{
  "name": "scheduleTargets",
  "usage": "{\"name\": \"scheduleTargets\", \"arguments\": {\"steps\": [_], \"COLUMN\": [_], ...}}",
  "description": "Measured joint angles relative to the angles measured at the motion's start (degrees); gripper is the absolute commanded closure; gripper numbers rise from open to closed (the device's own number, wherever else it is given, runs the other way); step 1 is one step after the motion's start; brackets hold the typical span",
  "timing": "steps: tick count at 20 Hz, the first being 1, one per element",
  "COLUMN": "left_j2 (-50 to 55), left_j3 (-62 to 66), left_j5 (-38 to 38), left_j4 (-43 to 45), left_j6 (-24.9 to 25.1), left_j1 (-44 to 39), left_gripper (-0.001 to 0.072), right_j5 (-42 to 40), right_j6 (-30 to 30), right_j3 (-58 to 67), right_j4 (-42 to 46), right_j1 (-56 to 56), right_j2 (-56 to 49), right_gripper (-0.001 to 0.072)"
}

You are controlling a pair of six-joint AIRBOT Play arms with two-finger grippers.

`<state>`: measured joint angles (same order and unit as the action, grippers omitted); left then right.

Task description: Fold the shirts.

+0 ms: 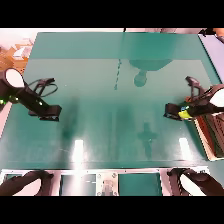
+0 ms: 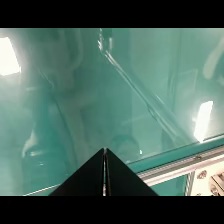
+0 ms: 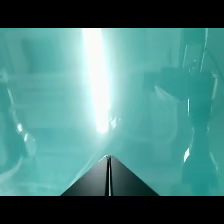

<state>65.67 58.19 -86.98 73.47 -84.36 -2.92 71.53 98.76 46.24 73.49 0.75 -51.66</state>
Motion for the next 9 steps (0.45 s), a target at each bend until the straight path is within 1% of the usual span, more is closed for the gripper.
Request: {"name": "scheduleTargets", "arguments": {"steps": [1,2,9], "left_j2": [-0.6,-0.9,-1.9], "left_j3": [-1.1,-1.8,-3.6], "left_j5": [0.6,1.0,2.0], "left_j4": [0.0,0.0,-0.4], "left_j6": [0.0,-0.1,-0.2], "left_j1": [-0.1,-0.2,-0.5], "left_gripper": [0.0682,0.0682,0.0682], "right_j5": [-0.3,-0.3,0.7], "right_j6": [0.3,0.6,1.4], "right_j3": [-0.9,-1.6,-3.2], "right_j4": [-0.4,-0.5,-1.1], "right_j1": [1.7,3.2,6.5], "right_j2": [0.5,0.8,1.6], "right_gripper": [0.0469,0.0432,0.0432]}}
